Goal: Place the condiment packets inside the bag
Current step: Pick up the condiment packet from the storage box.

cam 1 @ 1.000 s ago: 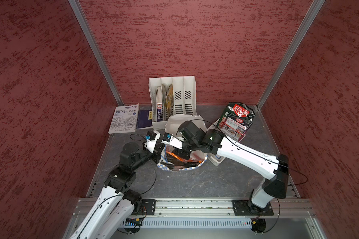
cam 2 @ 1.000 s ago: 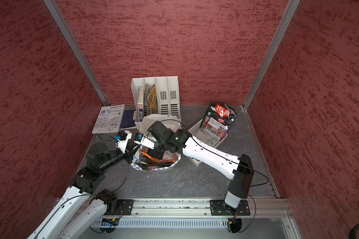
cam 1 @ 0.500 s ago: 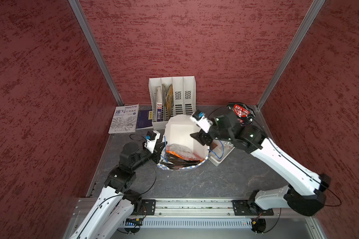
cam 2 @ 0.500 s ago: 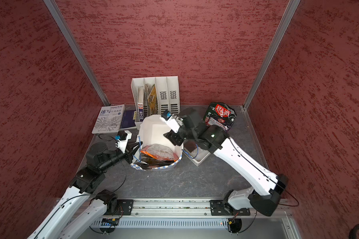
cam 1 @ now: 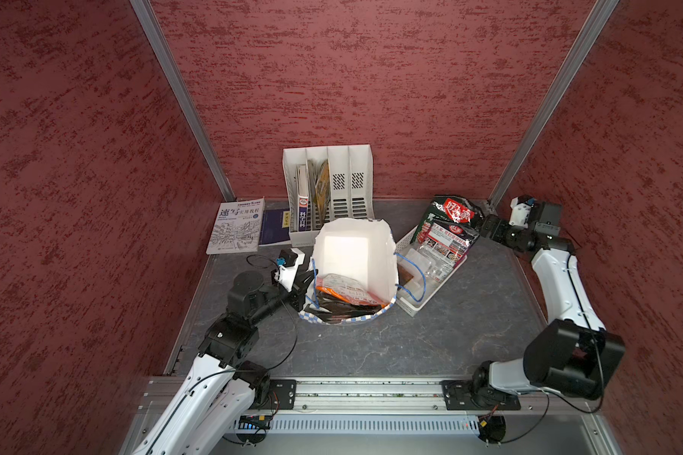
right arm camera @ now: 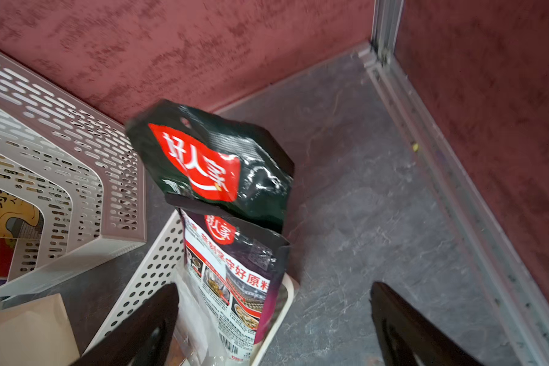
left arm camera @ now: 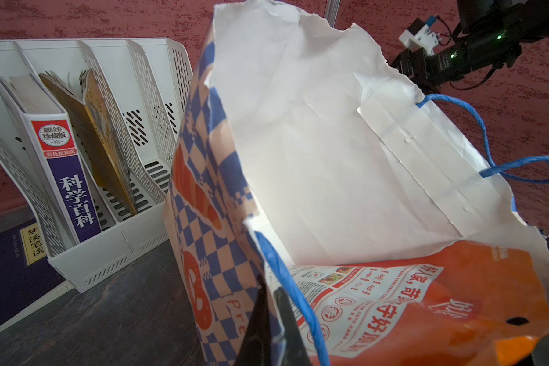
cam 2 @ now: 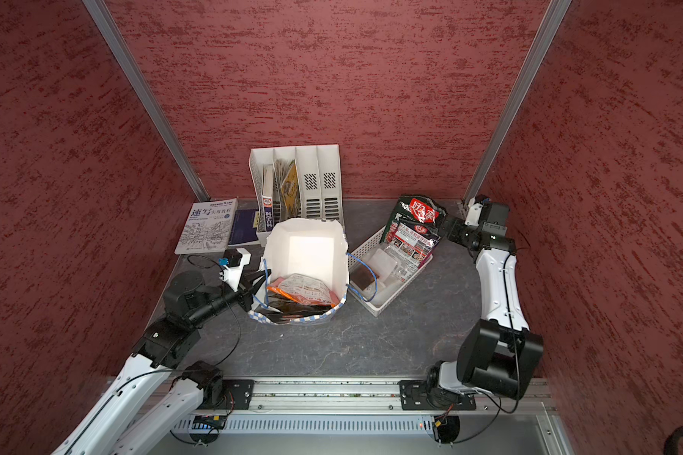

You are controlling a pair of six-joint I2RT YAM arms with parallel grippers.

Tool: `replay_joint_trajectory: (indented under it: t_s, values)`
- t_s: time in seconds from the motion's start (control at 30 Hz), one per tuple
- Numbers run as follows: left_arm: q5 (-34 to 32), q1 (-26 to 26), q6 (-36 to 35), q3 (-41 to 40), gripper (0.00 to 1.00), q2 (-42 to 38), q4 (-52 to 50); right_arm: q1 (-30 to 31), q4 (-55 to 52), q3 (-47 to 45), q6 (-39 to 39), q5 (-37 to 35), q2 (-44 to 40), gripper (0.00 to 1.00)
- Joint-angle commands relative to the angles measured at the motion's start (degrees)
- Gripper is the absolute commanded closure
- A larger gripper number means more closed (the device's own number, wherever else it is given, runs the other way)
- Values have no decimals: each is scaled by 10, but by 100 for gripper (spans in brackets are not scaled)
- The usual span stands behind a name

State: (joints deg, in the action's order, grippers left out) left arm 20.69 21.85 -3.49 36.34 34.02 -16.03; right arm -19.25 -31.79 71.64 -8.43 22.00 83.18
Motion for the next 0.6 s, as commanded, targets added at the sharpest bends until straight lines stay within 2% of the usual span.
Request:
replay_joint_trajectory:
  t_s: [0.0,0.2,0.37,0.57]
  values:
    - [16,2,-8,0,100,-5,21,-1,58,2,-20,106,27,2]
    - [11,1,-10,0,100,-6,18,-4,111,-31,-61,152,69,8]
    - [10,2,-11,-1,100,-5,18,-4,116,-41,-67,172,80,12]
    - [9,1,-11,-1,100,-3,19,-4,109,-57,-80,278,62,23]
